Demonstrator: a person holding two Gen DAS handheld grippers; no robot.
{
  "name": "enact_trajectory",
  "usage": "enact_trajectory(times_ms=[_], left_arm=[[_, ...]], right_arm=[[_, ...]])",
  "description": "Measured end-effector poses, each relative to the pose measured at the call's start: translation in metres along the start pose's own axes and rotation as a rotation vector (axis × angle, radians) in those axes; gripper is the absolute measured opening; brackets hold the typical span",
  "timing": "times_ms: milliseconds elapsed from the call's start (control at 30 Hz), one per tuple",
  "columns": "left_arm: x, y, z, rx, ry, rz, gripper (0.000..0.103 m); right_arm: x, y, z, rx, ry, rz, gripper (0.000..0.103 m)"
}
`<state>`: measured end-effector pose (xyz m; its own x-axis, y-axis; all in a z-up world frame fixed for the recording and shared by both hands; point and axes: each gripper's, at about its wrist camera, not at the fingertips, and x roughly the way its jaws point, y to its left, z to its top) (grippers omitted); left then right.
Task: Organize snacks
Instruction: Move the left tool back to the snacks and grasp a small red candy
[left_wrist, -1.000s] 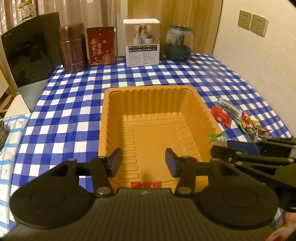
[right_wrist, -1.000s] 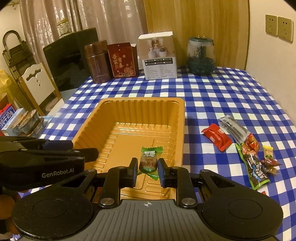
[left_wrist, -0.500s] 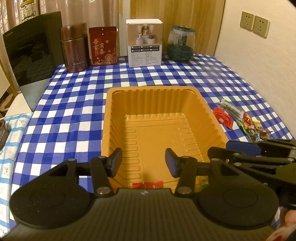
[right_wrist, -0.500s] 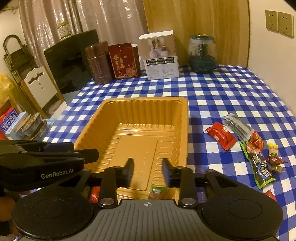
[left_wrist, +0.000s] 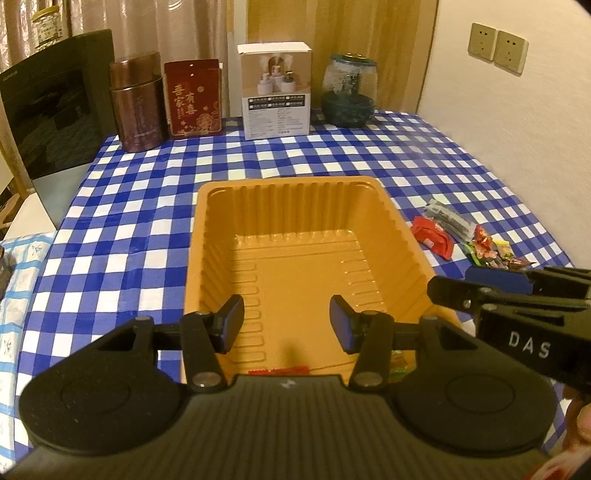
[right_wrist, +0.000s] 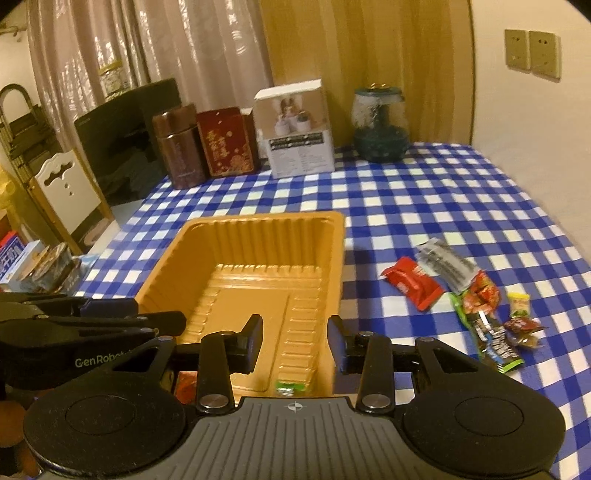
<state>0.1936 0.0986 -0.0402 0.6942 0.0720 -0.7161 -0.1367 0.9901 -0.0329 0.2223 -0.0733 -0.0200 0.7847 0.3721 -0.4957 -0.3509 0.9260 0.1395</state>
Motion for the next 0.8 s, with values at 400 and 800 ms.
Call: enact_trajectory(times_ms=[400, 800], left_arm=[[0.001, -0.048, 0.007, 0.088, -0.028, -0.09, 0.049], [0.012, -0.116, 0.015, 0.205, -0.06, -0.247, 0.052]], right_arm=[[-0.03, -0.055, 0.0, 0.098, -0.064, -0.131, 0.039], [-0.064, -0.136, -0.016, 0.24, -0.08, -0.273, 0.039]])
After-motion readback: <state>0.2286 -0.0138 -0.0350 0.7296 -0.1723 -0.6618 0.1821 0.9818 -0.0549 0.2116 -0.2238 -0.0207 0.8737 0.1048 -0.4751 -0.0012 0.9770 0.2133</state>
